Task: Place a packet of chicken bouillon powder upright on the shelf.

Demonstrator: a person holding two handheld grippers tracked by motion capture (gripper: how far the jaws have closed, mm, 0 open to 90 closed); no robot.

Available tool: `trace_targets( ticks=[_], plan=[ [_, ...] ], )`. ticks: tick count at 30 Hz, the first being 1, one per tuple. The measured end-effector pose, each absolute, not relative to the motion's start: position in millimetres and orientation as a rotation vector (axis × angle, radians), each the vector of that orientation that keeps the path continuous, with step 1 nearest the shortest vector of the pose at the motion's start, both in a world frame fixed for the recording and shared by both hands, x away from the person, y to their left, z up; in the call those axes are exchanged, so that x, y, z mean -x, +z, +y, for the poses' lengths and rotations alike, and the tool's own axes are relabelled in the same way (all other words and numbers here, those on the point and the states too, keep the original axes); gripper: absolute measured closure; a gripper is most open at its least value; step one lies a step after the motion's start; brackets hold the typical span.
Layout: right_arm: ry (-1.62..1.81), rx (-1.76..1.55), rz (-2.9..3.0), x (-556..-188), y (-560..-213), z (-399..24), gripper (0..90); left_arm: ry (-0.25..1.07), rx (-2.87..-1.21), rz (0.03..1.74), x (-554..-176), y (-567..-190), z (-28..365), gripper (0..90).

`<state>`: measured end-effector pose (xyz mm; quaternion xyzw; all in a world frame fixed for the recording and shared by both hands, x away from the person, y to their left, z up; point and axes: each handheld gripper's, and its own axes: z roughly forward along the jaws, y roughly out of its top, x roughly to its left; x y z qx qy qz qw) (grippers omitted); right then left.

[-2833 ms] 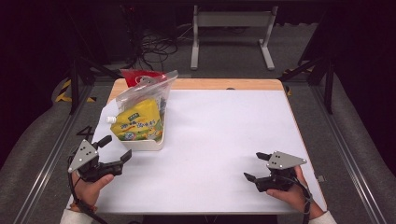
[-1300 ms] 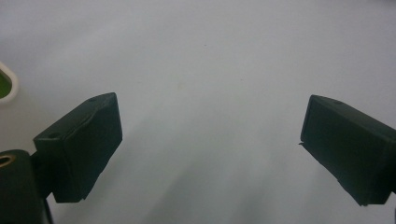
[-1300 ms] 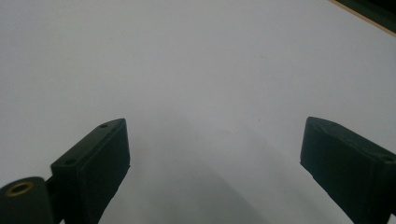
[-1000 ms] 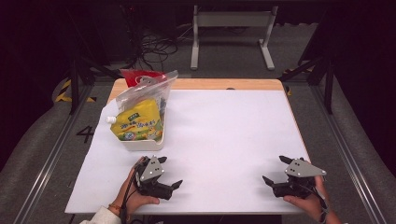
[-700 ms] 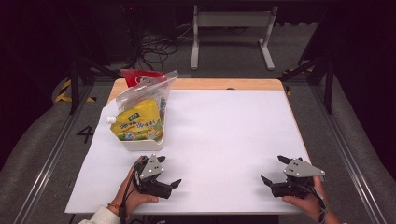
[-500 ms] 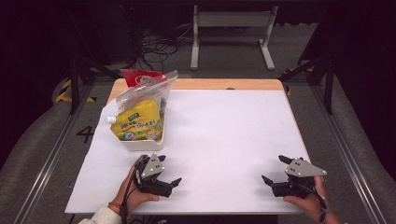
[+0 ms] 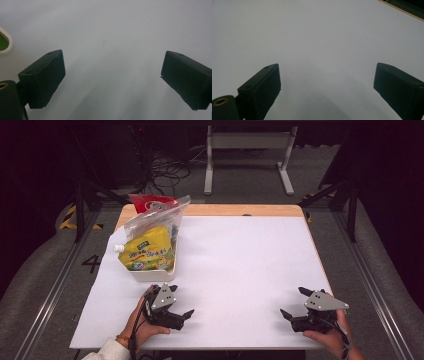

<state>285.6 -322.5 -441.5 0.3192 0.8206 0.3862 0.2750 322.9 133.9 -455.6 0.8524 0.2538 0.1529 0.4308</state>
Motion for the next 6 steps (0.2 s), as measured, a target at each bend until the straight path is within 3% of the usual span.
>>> trace_targets(
  ticks=[6],
  plan=[
    [1.02,-0.877,2.183,-283.9,-441.0,-327.0,7.8,0.373,-2.146,0.63,-326.0,-457.7,130.3,6.4]
  ],
)
